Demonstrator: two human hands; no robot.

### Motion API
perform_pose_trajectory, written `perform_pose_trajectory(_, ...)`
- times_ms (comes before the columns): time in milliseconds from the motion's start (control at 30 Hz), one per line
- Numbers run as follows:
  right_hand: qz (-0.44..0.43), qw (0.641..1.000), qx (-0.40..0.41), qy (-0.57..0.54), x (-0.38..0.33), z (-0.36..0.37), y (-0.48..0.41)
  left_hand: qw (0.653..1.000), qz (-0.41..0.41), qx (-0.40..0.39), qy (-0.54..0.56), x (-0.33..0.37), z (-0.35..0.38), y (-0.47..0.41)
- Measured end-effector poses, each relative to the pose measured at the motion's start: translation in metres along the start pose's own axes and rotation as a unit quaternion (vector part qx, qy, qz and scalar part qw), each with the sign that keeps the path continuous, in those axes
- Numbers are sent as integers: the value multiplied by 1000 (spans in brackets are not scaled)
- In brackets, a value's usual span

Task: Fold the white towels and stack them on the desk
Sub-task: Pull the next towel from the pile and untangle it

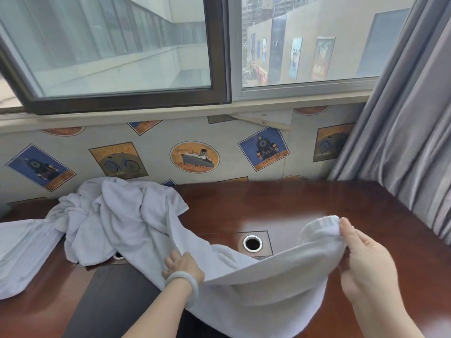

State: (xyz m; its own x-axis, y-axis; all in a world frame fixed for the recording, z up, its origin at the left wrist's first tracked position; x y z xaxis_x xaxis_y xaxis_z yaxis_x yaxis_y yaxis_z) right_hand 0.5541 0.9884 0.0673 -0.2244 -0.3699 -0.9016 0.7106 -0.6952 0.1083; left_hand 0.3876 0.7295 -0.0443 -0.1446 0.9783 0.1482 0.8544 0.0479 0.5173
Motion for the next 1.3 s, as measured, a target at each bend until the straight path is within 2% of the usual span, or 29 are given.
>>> perform_pose_trajectory(67, 5, 1000, 1, -7, 5, 1, 0, 990, -30, 6, 137, -14, 2, -4)
perform_pose_trajectory(167, 11, 999, 3, 29, 18, 1, -3, 938, 50, -35, 343, -21, -1, -4)
perform_pose_trajectory(200, 15, 998, 0, 53, 24, 2, -3, 913, 89, -39, 396, -18, -6, 3)
perform_pose_trajectory(300, 31, 989, -36, 140, 45, 13, -1, 796, 196, -55, 570, 5, -23, 48)
perform_pose_trajectory(367, 18, 977, -59, 205, 57, 28, 4, 733, 282, -101, 611, 21, -26, 86)
perform_pose_trajectory(433, -49, 943, -74, 320, 60, 43, 11, 693, 347, -165, 610, 30, -17, 113)
perform_pose_trajectory(467, -74, 929, -78, 354, 59, 50, 15, 693, 362, -177, 597, 32, -13, 122)
perform_pose_trajectory(500, -77, 931, -90, 345, 57, 56, 19, 705, 369, -172, 581, 33, -9, 127)
perform_pose_trajectory(567, -46, 945, -124, 301, 56, 63, 24, 742, 374, -133, 540, 36, -3, 134)
perform_pose_trajectory(633, -20, 949, -148, 278, 57, 67, 27, 765, 376, -118, 509, 38, 1, 138)
perform_pose_trajectory(767, 14, 952, -166, 256, 59, 67, 31, 778, 357, -77, 511, 36, 9, 135)
perform_pose_trajectory(867, 31, 952, -167, 257, 58, 66, 31, 799, 391, -37, 454, 38, 18, 132)
perform_pose_trajectory(967, 55, 943, -206, 255, 59, 66, 30, 815, 432, 7, 386, 38, 26, 127)
perform_pose_trajectory(1033, 75, 936, -229, 256, 60, 65, 30, 813, 449, -21, 371, 35, 26, 126)
perform_pose_trajectory(1100, 96, 932, -242, 251, 61, 62, 28, 772, 426, -109, 458, 33, 19, 133)
perform_pose_trajectory(1133, 107, 933, -251, 235, 61, 59, 25, 727, 390, -167, 540, 33, 14, 134)
perform_pose_trajectory(1167, 120, 933, -265, 211, 60, 57, 24, 664, 351, -213, 625, 34, 8, 134)
perform_pose_trajectory(1200, 134, 931, -285, 183, 58, 55, 24, 616, 302, -238, 687, 35, 2, 132)
perform_pose_trajectory(1233, 146, 925, -313, 160, 56, 52, 23, 586, 247, -248, 731, 37, -2, 123)
perform_pose_trajectory(1300, 167, 913, -353, 121, 50, 46, 22, 544, 137, -250, 789, 40, -11, 99)
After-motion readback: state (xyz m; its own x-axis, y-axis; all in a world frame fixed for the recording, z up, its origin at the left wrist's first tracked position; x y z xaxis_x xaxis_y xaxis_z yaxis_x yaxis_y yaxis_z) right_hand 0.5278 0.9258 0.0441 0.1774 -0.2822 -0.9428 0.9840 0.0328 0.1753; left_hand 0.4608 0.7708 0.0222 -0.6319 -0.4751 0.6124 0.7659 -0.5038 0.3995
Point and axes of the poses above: each hand's wrist, its own y-axis away from the middle knuckle, its own z-axis out of the palm, x = y × z, the point moved 1 cm from there along -y, towards the middle knuckle, and after that the axes turned 8 degrees about -x, right-handed, at the moved point
